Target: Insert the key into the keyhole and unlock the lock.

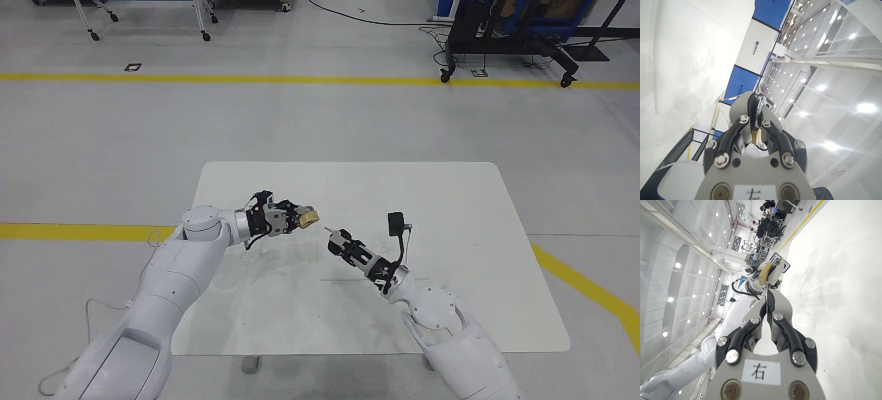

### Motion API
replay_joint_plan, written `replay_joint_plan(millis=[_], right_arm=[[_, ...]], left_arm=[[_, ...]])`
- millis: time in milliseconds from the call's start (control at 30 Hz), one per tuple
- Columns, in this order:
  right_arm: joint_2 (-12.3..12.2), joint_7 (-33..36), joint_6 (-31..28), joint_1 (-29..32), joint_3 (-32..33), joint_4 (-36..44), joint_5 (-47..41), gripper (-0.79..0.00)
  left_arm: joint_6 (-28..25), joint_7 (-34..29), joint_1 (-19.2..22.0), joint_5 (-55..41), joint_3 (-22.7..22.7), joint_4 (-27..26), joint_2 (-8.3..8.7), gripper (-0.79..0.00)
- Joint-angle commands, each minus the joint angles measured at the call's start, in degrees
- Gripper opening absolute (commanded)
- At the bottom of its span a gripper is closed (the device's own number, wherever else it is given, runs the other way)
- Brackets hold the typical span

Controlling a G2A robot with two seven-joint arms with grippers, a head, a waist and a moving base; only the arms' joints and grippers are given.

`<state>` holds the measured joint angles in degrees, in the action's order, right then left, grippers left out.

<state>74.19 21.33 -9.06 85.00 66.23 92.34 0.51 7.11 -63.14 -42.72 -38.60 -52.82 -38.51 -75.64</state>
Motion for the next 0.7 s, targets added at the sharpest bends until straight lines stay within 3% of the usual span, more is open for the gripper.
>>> replay_joint_plan(millis=[0,267,500,667], right_arm=[[0.1,-1.2,1.1,-0.2,-0.4,0.1,-0.1,-0.785],[1.0,-3.8,7.7,-1.7,-2.5,-0.4,-4.7,-0.785],[1.6,-7.2,10.3,-3.5,-3.6,-1.6,-5.8,-0.785],[1.9,-8.3,11.1,-4.2,-3.9,-2.3,-7.0,-0.785]], left_arm=[[0.4,3.5,-1.2,0.1,0.0,-1.4,-0.12,-0.785],[0.0,10.3,-3.0,2.7,-1.3,-7.9,0.43,-0.785],[1.8,17.4,-5.4,10.0,-0.9,-15.7,1.07,-0.785],[3.1,18.9,-6.4,12.5,-1.8,-18.9,1.65,-0.785]])
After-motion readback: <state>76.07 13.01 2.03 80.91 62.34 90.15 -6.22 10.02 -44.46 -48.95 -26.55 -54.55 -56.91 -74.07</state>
